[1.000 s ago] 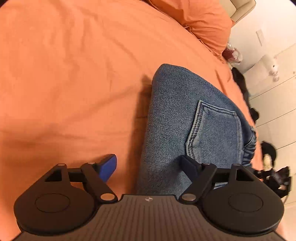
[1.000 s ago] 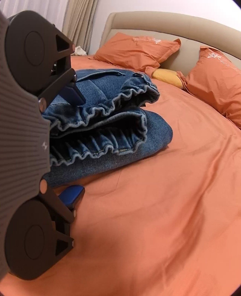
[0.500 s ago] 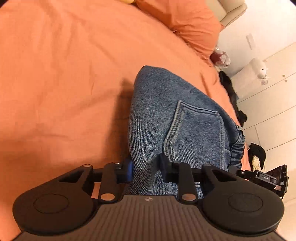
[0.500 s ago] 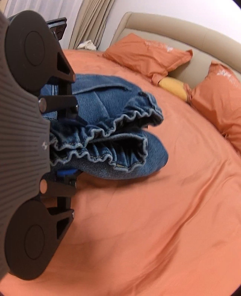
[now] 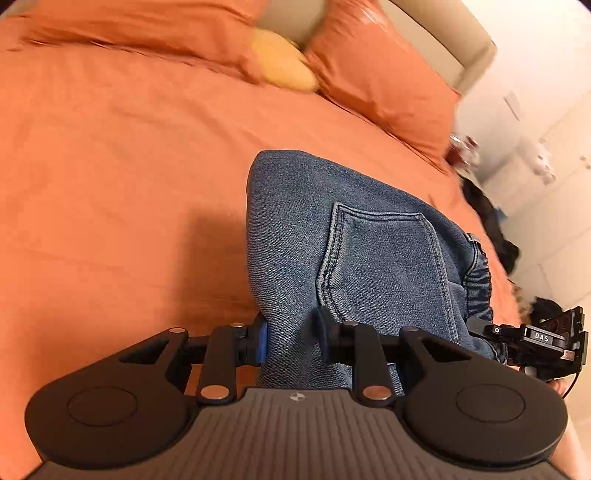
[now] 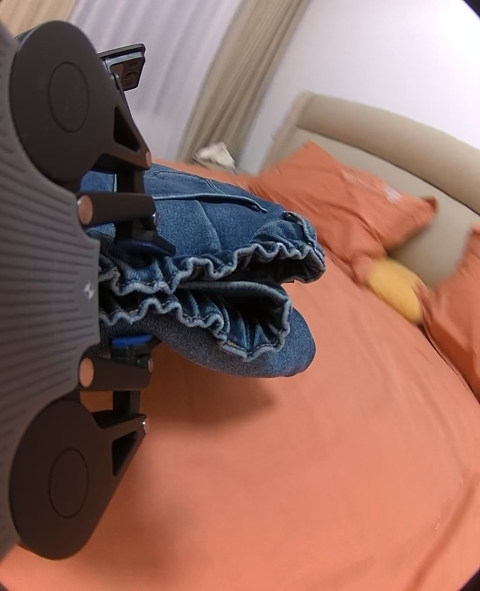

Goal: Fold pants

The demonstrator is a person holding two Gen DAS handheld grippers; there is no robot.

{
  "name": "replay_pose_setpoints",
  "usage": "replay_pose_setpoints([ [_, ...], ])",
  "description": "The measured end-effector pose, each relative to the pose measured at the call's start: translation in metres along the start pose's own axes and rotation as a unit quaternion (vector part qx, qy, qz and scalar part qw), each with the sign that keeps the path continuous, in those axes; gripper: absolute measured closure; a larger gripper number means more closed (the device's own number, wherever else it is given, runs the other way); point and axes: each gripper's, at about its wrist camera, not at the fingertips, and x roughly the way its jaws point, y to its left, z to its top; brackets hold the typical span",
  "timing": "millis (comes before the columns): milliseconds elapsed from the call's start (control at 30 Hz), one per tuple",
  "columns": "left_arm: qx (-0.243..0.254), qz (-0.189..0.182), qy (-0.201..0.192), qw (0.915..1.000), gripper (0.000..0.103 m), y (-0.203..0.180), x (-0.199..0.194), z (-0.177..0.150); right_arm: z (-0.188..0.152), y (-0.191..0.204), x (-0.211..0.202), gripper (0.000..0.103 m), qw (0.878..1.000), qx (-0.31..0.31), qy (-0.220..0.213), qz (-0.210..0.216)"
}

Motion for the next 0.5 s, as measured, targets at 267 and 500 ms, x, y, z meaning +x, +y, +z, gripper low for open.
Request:
replay_pose_setpoints([
  [267,-0.029,0.049,-0.026,0.998,0.075,0.091,-0.05,0.003,-0.033,0.062,0.104,0.065,0.999,-0.014,0.043,0.022],
  [500,-0.047,0.055,-0.022,0.9971,0.075,0.157,-0.047,0.006,-0.045,0.081,0.168,0.065,0.997,-0.022,0.071,0.014],
])
